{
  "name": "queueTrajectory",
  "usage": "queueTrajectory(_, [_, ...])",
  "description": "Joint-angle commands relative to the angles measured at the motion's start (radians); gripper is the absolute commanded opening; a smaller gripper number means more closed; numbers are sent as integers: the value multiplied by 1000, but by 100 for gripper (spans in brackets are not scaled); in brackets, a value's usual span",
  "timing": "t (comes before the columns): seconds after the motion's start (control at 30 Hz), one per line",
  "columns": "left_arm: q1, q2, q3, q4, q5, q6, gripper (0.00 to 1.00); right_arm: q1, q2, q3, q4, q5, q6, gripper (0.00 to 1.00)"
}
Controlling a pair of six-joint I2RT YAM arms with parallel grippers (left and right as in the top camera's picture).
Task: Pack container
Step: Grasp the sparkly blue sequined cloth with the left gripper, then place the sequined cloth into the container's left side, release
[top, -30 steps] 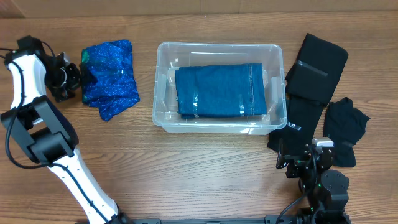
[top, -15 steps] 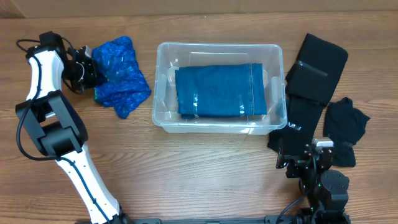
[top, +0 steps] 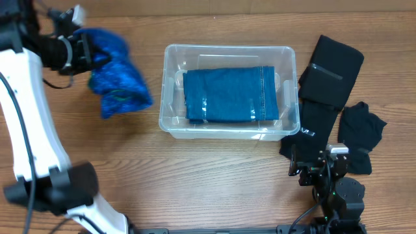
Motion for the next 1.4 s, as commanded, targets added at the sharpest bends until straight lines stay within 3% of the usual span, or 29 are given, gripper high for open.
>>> queueTrajectory(0.0, [-211,-61,14,85,32,-204,4,-6,-10,-9,-3,-5,4,100])
queueTrajectory(0.1, [-420,-46,12,213,-173,-398,4,-6,-10,-9,-3,-5,4,100])
queueTrajectory(0.23, [-618,16,12,351,-365,-499,4,-6,-10,-9,-3,-5,4,100])
queueTrajectory(0.33, [-686,85,12,369,-483,-618,4,-6,-10,-9,-3,-5,4,100])
queueTrajectory(0.4, [-695,148,12,365,-479,-668,4,-6,-10,-9,-3,-5,3,100])
queueTrajectory(0.6, [-673,299,12,277,-486,-562,4,-6,-10,-9,-3,-5,4,100])
queueTrajectory(0.63, [-664,311,12,256,-494,-546,8,-6,-10,-9,-3,-5,4,100])
queueTrajectory(0.67, [-650,320,12,224,-506,-505,19,-6,-10,-9,-3,-5,4,100])
queueTrajectory(0.7, [-637,324,12,195,-511,-463,41,-6,-10,-9,-3,-5,4,100])
queueTrajectory(0.73, [-627,324,12,173,-510,-430,52,-6,-10,-9,-3,-5,4,100])
queueTrajectory(0.9, [-536,323,13,-17,-566,-366,73,-6,-10,-9,-3,-5,4,100])
queueTrajectory(0.93, [-516,323,13,-42,-566,-366,71,-6,-10,-9,-3,-5,4,100])
queueTrajectory(1.0, [-488,319,13,-69,-549,-346,56,-6,-10,-9,-3,-5,3,100])
queueTrajectory(1.1, [-481,294,13,-57,-499,-292,52,-6,-10,-9,-3,-5,3,100])
queueTrajectory(1.2, [-496,226,13,-38,-586,-270,46,-6,-10,-9,-3,-5,4,100])
queueTrajectory(1.3, [-496,110,13,14,-639,-283,53,-6,-10,-9,-3,-5,3,100])
queueTrajectory(1.33, [-494,57,13,35,-647,-294,57,-6,-10,-9,-3,-5,4,100])
queueTrajectory(1.37, [-492,-11,13,57,-665,-311,68,-6,-10,-9,-3,-5,4,100])
